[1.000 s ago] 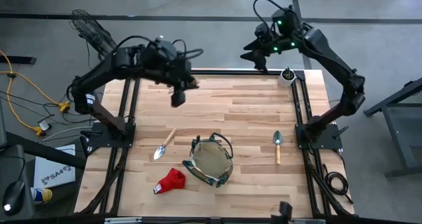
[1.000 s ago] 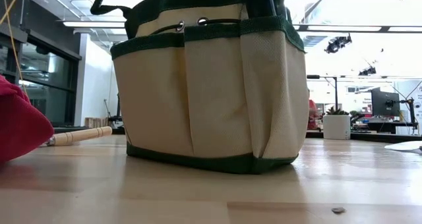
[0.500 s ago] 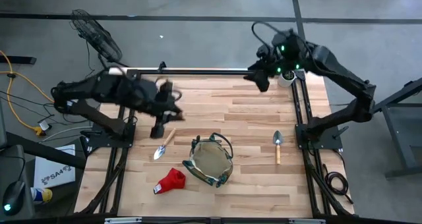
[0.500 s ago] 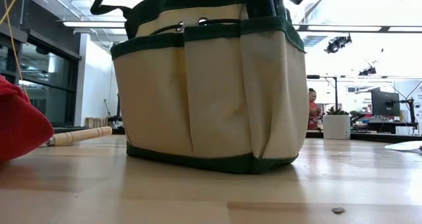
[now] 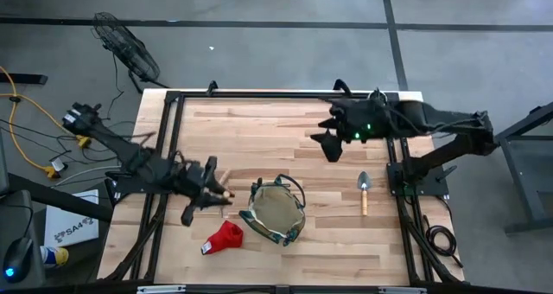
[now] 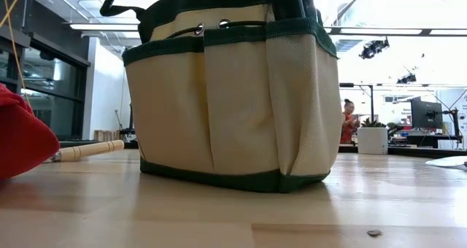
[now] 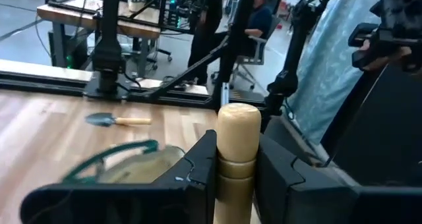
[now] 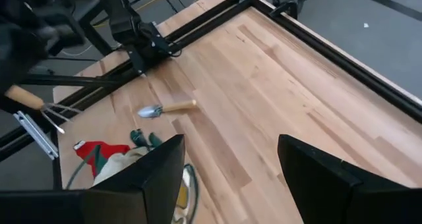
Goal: Pick & Place Garden tools in Gardening bag
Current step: Put the brown hand rake into the light brown gardening bag
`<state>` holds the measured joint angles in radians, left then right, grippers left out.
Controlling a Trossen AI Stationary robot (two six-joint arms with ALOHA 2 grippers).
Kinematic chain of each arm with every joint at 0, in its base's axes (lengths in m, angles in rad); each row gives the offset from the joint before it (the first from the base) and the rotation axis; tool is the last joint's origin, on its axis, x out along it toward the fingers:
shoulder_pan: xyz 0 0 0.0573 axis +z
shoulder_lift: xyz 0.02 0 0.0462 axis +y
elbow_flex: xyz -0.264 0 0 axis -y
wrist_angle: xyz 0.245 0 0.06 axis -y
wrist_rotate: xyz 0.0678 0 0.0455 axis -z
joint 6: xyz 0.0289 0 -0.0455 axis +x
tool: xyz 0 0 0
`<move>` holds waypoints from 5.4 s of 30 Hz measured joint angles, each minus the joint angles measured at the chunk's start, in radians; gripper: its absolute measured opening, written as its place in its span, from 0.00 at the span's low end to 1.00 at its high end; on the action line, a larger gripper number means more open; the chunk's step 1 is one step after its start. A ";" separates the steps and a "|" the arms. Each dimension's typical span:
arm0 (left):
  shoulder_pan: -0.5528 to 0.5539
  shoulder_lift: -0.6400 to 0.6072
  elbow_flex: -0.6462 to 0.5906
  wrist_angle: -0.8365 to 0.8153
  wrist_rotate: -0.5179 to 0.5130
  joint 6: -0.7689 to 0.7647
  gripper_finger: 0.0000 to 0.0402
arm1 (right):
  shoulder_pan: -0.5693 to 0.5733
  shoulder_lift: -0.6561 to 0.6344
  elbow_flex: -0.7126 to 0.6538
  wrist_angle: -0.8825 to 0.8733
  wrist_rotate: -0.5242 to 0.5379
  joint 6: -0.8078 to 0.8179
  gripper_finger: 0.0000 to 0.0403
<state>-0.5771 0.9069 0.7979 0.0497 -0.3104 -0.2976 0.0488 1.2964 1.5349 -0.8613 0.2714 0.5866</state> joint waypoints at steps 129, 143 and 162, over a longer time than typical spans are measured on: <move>0.015 0.590 -0.070 0.632 -0.207 0.094 0.15 | 0.398 0.005 0.001 -0.014 0.396 0.170 0.58; 0.014 0.642 -0.070 0.719 -0.221 0.170 0.15 | 0.398 0.005 0.001 -0.019 0.396 0.179 0.58; 0.015 0.641 -0.070 0.786 -0.259 0.139 0.15 | 0.398 0.005 0.001 -0.031 0.395 0.177 0.58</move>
<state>-0.5625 1.5475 0.7277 0.8352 -0.5698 -0.1590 0.4469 1.3018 1.5360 -0.8924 0.6666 0.7639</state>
